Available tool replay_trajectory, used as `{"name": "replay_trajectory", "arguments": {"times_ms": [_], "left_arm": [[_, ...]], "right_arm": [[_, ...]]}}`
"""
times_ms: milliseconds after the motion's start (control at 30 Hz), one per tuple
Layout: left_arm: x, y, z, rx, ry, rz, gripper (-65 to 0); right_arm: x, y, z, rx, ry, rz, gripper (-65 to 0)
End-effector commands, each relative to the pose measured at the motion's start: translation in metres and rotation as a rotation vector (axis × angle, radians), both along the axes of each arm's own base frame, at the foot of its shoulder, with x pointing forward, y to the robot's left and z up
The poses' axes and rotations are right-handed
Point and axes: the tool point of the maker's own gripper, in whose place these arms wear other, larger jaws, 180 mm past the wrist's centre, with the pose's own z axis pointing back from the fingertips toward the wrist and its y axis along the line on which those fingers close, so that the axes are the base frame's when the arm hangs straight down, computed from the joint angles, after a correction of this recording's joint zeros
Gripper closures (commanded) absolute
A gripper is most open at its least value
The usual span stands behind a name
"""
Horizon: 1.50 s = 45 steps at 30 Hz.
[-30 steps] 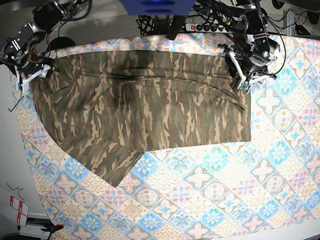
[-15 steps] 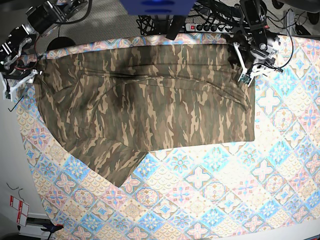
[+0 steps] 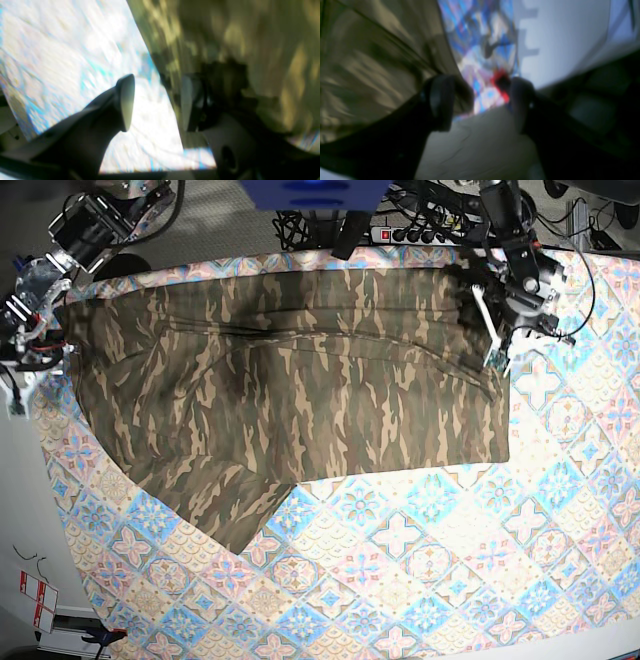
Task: Fold the T-shirt properly
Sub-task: 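Pull the folded edge taut between both grippers, away from the hem, then release the edge and move both grippers down along the shirt's sides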
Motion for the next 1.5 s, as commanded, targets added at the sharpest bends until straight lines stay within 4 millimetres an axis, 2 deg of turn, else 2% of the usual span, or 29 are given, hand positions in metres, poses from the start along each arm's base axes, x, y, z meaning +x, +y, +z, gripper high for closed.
{"name": "replay_trajectory", "arguments": {"times_ms": [0,33,133,200,267,333,433,500,600,767,1000,1133,1233,1367,1467], "left_arm": [[0.011,0.002,0.014,0.014,-0.052,-0.003,-29.8],[0.016,0.002,0.018,0.017,-0.068,-0.003,-29.8],[0.029,0.002,0.027,0.019,-0.106,-0.003,-29.8],[0.031,0.005,0.028,0.028,-0.098,0.009,-29.8],[0.03,0.01,0.028,0.049,-0.063,0.027,-29.8],[0.034,0.013,0.03,0.06,-0.053,0.046,-29.8],[0.036,0.015,0.031,0.065,-0.046,0.056,-29.8],[0.036,0.015,0.031,0.065,-0.046,0.056,-29.8],[0.036,0.015,0.031,0.065,-0.047,0.055,-29.8],[0.035,0.016,0.032,0.068,-0.044,0.059,-29.8],[0.032,0.014,0.029,0.062,-0.038,0.06,-29.8],[0.032,0.015,0.029,0.064,-0.036,0.062,-29.8],[0.031,0.015,0.029,0.064,-0.034,0.063,-29.8],[0.032,0.015,0.029,0.063,-0.036,0.063,-29.8],[0.033,0.015,0.03,0.062,-0.039,0.063,-29.8]], "right_arm": [[0.02,-0.003,0.018,-0.036,-0.049,0.034,-34.3],[0.03,0.004,0.019,-0.034,-0.054,0.063,-34.4],[0.048,0.005,0.03,-0.033,-0.099,0.067,-34.5],[0.056,0.006,0.029,-0.015,-0.107,0.063,-34.6],[0.064,-0.002,0.029,-0.016,-0.091,0.049,-36.5],[0.071,-0.006,0.018,-0.003,-0.065,0.042,-40.4],[0.094,0.005,0.0,0.045,-0.09,0.098,-44.7],[0.1,0.007,-0.011,0.066,-0.088,0.133,-45.0],[0.12,0.019,-0.028,0.151,-0.116,0.156,-44.9],[0.137,0.019,-0.055,0.287,-0.171,0.148,-44.9],[0.138,0.006,-0.069,0.368,-0.239,0.112,-44.9],[0.13,0.001,-0.079,0.401,-0.258,0.09,-45.1],[0.116,0.013,-0.099,0.457,-0.214,0.067,-45.1],[0.11,0.025,-0.109,0.487,-0.185,0.064,-44.9],[0.114,0.062,-0.123,0.534,-0.158,0.107,-44.9]]}}
